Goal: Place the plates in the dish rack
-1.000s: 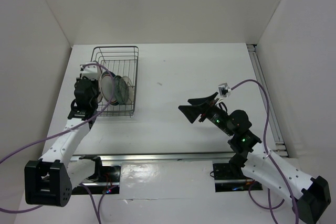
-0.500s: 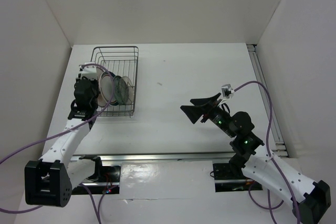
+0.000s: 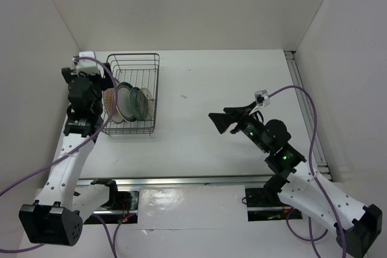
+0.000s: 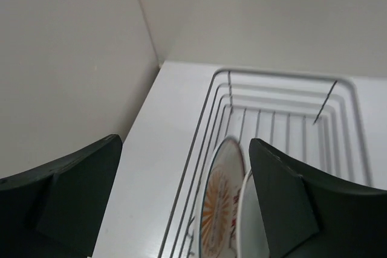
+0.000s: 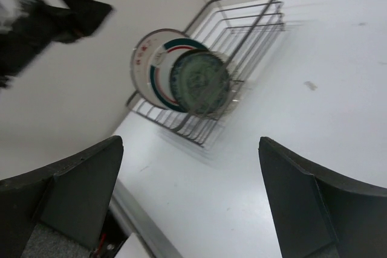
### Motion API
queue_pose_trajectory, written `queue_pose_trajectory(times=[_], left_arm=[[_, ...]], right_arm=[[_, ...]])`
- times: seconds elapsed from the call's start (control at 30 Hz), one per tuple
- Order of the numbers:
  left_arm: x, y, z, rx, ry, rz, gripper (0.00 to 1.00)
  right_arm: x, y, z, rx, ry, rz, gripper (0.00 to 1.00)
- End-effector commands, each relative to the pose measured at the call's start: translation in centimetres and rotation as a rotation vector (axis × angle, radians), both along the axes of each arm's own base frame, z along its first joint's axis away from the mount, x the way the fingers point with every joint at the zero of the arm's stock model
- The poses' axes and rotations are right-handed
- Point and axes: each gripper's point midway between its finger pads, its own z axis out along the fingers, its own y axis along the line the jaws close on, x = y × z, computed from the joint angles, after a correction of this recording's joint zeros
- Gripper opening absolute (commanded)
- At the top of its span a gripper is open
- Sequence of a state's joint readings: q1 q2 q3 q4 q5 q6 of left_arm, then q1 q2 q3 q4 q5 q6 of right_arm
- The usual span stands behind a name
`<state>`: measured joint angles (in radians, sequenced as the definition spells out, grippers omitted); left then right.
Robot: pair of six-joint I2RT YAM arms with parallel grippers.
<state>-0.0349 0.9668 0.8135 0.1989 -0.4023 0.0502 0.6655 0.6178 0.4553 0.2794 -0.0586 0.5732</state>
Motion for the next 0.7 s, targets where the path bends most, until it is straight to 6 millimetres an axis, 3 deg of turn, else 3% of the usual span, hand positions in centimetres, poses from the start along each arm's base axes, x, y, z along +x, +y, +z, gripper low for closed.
queue_pose_trajectory(times=[0.0, 0.03, 0.07, 0.1, 0.13, 0.17, 0.2, 0.23, 0.27, 0.3, 0.33, 0.37, 0.4, 0.43, 0.47, 0.57, 0.6, 0.67], left_arm=[[-0.3, -1.4, 6.6, -0.108, -0.089, -0.064, 1.0], [-0.5, -2.3, 9.4, -0.171, -0.131, -0.09, 1.0], [-0.7, -2.8, 8.3, -0.195, -0.052, -0.108, 1.0], [-0.7, -3.6, 8.5, -0.219, -0.024, -0.132, 1.0], [-0.4, -4.3, 10.0, -0.235, -0.018, -0.155, 1.0], [-0.5, -4.5, 9.8, -0.272, 0.012, -0.148, 1.0], [-1.1, -4.5, 8.5, -0.293, 0.09, -0.134, 1.0], [-1.5, -5.1, 8.6, -0.31, 0.107, -0.152, 1.0], [-1.7, -5.6, 8.6, -0.348, 0.113, -0.168, 1.0], [-2.6, -6.0, 9.1, -0.364, 0.101, -0.189, 1.0], [-3.0, -6.5, 7.9, -0.381, 0.123, -0.209, 1.0], [-4.6, -6.9, 8.6, -0.405, 0.087, -0.241, 1.0], [-5.4, -7.5, 8.4, -0.423, 0.085, -0.271, 1.0], [-6.1, -8.1, 8.1, -0.439, 0.083, -0.298, 1.0], [-7.3, -8.6, 7.3, -0.458, 0.084, -0.325, 1.0], [-8.6, -9.5, 5.5, -0.484, 0.119, -0.364, 1.0], [-9.1, -10.0, 4.0, -0.49, 0.161, -0.381, 1.0], [-10.3, -9.8, 3.4, -0.487, 0.166, -0.373, 1.0]], right_arm=[[2.1, -2.0, 2.5, -0.087, -0.014, -0.16, 1.0], [2.9, -2.2, 2.1, -0.149, -0.003, -0.19, 1.0], [3.3, -2.7, 4.4, -0.15, -0.019, -0.221, 1.0], [3.7, -3.1, 4.6, -0.175, -0.004, -0.253, 1.0], [4.3, -4.2, 3.6, -0.235, 0.046, -0.317, 1.0], [4.3, -4.9, 5.4, -0.241, 0.022, -0.346, 1.0], [4.3, -5.5, 5.7, -0.257, 0.026, -0.369, 1.0], [4.4, -6.7, 5.1, -0.306, 0.053, -0.419, 1.0], [4.2, -7.5, 6.6, -0.307, 0.045, -0.45, 1.0], [4.0, -8.3, 6.9, -0.322, 0.058, -0.48, 1.0], [3.9, -10.0, 5.9, -0.388, 0.109, -0.552, 1.0], [3.7, -11.0, 6.3, -0.404, 0.122, -0.588, 1.0], [3.3, -12.0, 7.9, -0.386, 0.119, -0.625, 1.0], [2.7, -13.6, 7.3, -0.442, 0.155, -0.675, 1.0], [2.3, -14.3, 8.7, -0.428, 0.146, -0.696, 1.0], [0.7, -16.1, 9.3, -0.456, 0.162, -0.724, 1.0], [0.3, -16.5, 10.0, -0.461, 0.152, -0.724, 1.0], [-0.5, -17.3, 9.9, -0.487, 0.167, -0.73, 1.0]])
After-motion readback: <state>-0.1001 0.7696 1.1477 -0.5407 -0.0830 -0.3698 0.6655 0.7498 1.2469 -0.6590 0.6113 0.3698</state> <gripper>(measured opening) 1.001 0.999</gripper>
